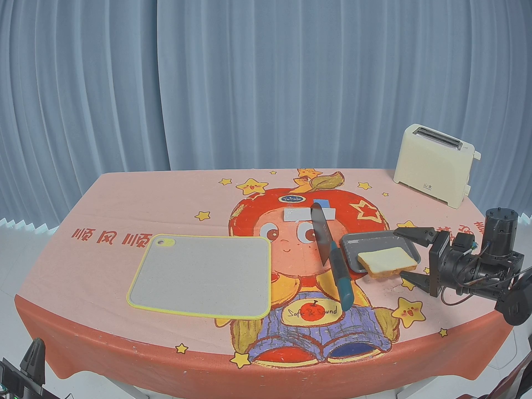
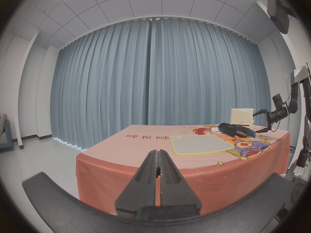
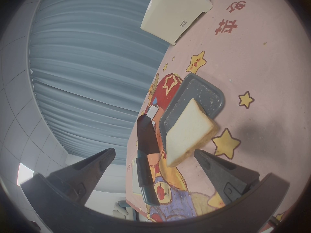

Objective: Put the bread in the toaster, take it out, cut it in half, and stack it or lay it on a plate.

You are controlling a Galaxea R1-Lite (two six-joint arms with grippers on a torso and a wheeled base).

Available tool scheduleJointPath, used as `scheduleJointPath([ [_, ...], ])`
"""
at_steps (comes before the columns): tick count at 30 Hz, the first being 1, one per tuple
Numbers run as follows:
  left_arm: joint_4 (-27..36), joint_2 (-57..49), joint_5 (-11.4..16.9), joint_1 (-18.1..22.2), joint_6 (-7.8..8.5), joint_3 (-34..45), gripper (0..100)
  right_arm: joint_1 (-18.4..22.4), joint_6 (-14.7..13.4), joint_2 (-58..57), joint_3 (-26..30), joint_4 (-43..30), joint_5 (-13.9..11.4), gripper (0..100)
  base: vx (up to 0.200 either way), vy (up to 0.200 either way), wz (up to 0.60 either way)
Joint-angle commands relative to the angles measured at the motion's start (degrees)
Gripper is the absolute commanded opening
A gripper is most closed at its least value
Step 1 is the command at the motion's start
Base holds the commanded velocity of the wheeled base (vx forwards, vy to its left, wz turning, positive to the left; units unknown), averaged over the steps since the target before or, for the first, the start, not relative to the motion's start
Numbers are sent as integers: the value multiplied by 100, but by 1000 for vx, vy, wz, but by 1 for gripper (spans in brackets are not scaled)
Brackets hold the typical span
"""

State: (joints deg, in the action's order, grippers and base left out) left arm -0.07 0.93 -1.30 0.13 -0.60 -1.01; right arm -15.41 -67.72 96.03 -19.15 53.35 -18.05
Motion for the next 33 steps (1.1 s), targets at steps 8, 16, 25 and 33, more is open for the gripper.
scheduleJointPath([
  [8,-1,-22,-1,4,-2,101,0,20,-163,637,-27,501,12,100,0,0,0],
  [16,-1,-22,-1,13,-2,101,0,20,-365,681,-71,765,4,100,0,0,0],
  [25,-1,-22,-1,4,-2,101,0,38,-374,769,-115,774,4,100,0,0,0],
  [33,-1,-22,-1,4,-2,101,0,135,-655,892,-361,756,12,100,0,0,0],
])
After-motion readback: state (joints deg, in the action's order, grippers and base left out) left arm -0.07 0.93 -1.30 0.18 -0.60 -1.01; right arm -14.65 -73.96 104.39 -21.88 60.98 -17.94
